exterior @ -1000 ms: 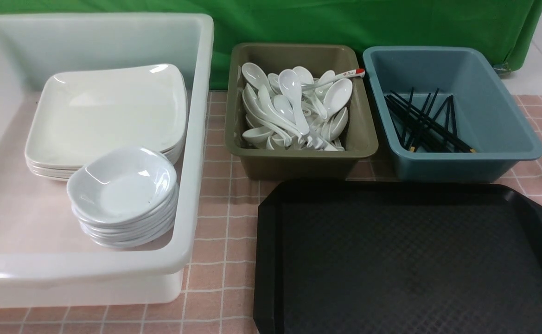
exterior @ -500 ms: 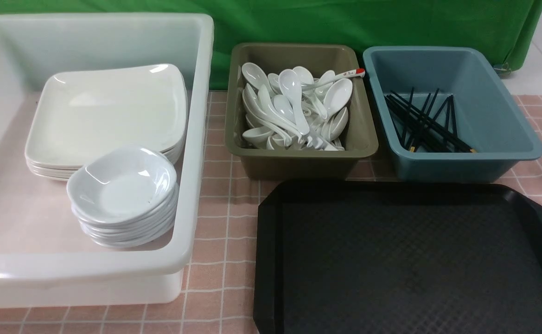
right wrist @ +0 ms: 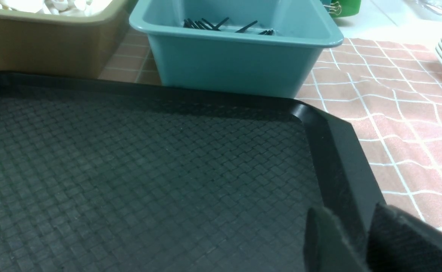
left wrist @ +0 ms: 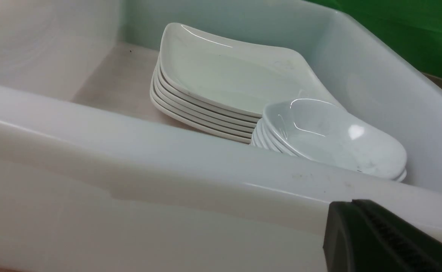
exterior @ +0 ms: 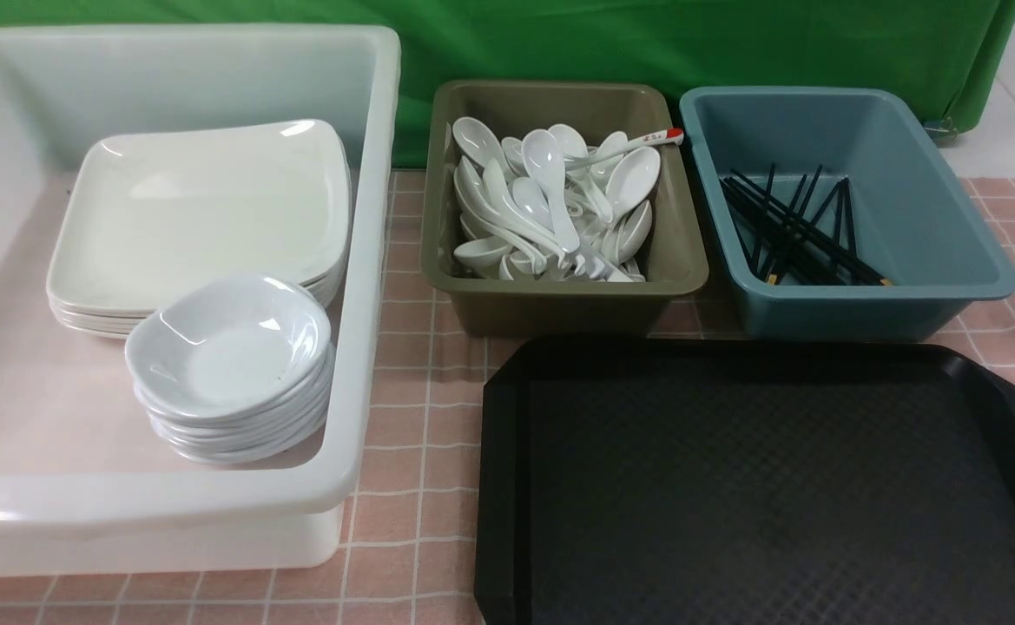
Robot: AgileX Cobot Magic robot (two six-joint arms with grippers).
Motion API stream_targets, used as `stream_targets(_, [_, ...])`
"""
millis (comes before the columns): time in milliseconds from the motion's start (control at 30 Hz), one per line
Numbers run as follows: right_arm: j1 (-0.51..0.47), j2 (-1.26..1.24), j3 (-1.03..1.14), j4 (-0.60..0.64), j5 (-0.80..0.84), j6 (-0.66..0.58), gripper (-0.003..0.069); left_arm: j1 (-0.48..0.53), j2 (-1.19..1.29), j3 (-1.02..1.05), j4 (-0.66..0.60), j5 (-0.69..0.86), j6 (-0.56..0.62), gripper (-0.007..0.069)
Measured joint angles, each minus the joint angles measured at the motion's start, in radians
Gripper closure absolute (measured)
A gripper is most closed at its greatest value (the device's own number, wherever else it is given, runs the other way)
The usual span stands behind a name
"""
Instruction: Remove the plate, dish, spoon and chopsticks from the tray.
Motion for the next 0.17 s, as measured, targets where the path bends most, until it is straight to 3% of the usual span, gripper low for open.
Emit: stream_targets(167, [0.000, 0.000, 0.000, 0.000, 0.000, 0.000, 0.0419, 0.000, 0.000, 0.000, 0.000, 0.000, 0.027, 0.0616])
